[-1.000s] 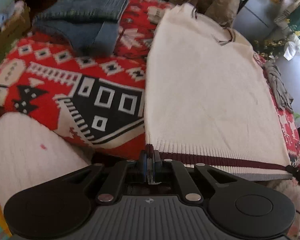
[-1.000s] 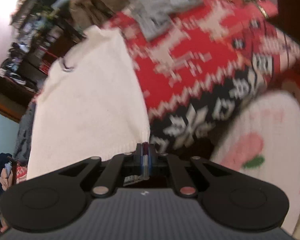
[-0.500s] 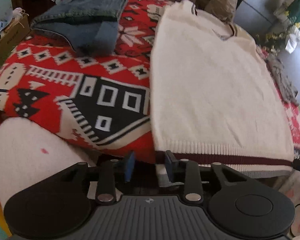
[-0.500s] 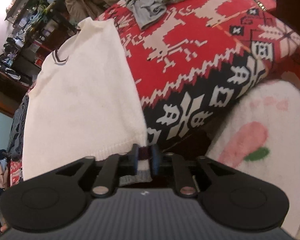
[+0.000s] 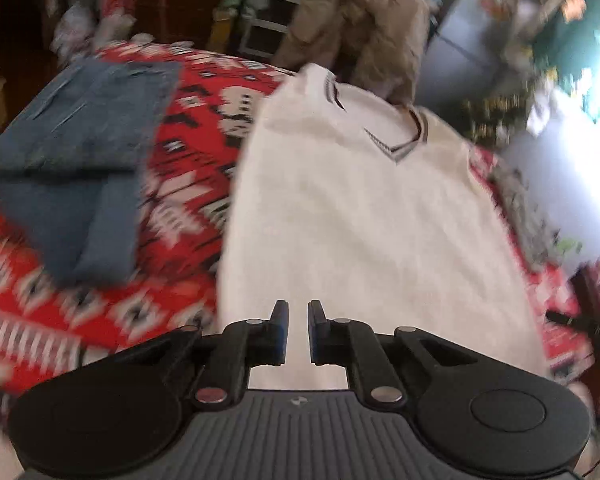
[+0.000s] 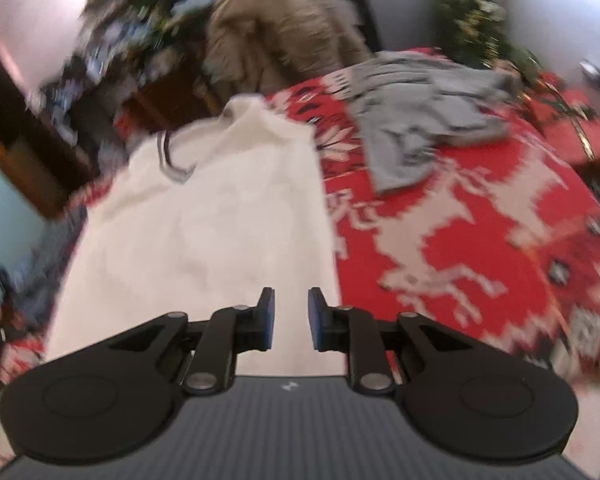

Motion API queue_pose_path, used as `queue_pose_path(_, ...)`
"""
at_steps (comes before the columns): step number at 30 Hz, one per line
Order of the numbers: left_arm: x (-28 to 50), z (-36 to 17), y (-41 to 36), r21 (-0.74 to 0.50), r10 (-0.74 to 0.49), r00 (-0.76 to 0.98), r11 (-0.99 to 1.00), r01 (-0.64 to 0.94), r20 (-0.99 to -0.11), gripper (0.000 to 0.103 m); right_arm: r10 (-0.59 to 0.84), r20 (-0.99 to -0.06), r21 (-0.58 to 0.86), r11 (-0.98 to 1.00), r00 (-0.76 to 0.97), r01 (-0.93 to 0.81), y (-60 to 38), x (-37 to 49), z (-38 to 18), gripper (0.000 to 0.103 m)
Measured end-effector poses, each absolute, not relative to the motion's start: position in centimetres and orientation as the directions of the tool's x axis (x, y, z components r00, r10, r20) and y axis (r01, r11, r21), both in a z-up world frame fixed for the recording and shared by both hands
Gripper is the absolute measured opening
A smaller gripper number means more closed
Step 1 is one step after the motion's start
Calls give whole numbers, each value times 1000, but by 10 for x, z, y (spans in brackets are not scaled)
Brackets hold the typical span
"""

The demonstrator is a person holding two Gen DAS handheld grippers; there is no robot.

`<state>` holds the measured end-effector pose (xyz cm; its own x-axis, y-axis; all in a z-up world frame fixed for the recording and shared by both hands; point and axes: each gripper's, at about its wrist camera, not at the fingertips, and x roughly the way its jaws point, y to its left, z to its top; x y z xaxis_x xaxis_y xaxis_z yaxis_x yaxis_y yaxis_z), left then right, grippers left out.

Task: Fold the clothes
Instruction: 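Open both grippers and move them up over the V-neck collar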

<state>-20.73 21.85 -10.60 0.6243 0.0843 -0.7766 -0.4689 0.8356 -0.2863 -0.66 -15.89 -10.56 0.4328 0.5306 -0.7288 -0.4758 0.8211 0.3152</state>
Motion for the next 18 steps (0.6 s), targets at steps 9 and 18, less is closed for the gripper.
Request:
queue_pose_path(9, -143, -132, 259, -176, 113, 550, 878, -445, -827, 9, 441, -798, 126, 788, 410, -603, -81, 51, -136, 7)
queue_pose_path(18, -78, -134, 303, -138, 144, 561, 893, -429, -815, 9, 454, -788, 145, 794, 416, -591, -38, 136, -142, 7)
